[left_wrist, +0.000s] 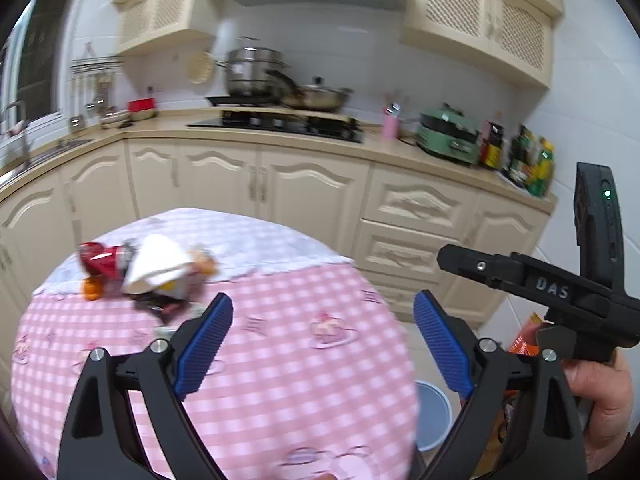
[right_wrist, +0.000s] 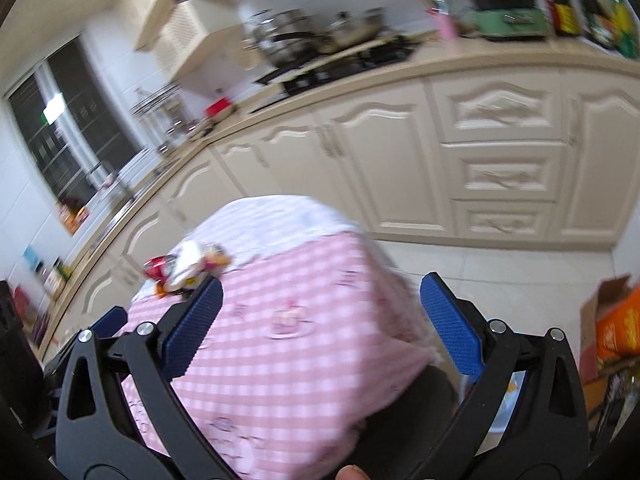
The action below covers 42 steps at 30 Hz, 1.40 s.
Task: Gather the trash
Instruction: 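Move both tools back over the table toward the remaining trash, then grasp the orange stemmed pepper with the left tool while the right tool grasps the silver-green wrapper strip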
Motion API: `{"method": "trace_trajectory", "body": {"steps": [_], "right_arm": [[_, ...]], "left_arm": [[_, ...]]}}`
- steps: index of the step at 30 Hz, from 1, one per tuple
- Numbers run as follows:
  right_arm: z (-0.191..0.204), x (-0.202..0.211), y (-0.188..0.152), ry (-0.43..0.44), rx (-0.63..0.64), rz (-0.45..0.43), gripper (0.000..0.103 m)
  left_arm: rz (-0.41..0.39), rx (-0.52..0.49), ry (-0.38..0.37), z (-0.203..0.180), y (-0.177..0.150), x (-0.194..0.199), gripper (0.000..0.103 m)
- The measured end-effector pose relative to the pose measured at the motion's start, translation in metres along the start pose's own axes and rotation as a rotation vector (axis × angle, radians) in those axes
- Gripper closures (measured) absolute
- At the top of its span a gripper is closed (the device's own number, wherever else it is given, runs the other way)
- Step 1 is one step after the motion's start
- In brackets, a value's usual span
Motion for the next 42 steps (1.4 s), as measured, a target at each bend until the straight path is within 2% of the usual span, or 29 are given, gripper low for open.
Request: {"method": "trace_trajectory", "body": {"steps": [7, 14, 21, 28, 31, 33, 35, 38, 39, 42], "right_arm": [[0.069, -0.032, -0.004, 0.063, 0.123, 0.045, 0.006], [0.111, -0.075, -0.018, 0.089, 0.216, 0.124, 0.006], [0.129, -0.128, -0.044, 0.088, 0.268, 0.239, 0.006], [0.143, -0.174, -0.065, 0.054, 0.31, 0.331, 0.007], [0.143, -0.189, -0.066, 0.041, 0.265, 0.353, 0.02], [0.141, -0.199, -0.065, 0.009, 0.226, 0.359, 0.039], [0.141, -0.209, -0.067, -0.016, 0.212, 0.377, 0.049], [0.149, -0.221, -0.075, -0.067, 0.262, 0.388, 0.054], [0.153, -0.223, -0.076, -0.068, 0.277, 0.387, 0.064], [0.159, -0.225, -0.081, -0.061, 0.34, 0.38, 0.074]], "left_arm": [[-0.045, 0.062, 0.101, 0.062, -0.002, 0.025, 0.013], [-0.045, 0.108, 0.199, 0.118, -0.015, 0.034, 0.013], [-0.004, 0.158, 0.271, 0.167, -0.035, 0.023, 0.013], [0.038, 0.202, 0.296, 0.198, -0.054, 0.004, 0.013], [0.054, 0.212, 0.298, 0.204, -0.061, -0.006, 0.013], [0.071, 0.22, 0.301, 0.208, -0.067, -0.014, 0.013], [0.104, 0.244, 0.289, 0.212, -0.07, -0.02, 0.013], [0.12, 0.305, 0.265, 0.222, -0.074, -0.023, 0.013], [0.138, 0.322, 0.257, 0.226, -0.076, -0.026, 0.013], [0.173, 0.363, 0.237, 0.233, -0.08, -0.033, 0.013]]}}
Point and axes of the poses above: each gripper's, at about its wrist camera, not at the fingertips, and x roughly against the way its jaws point, z to its left, y to its top, the point moved 2 cm from there along -x, roughly the way its jaws point, and after that the axes turned 3 degrees about y, right-handed, at the moved point
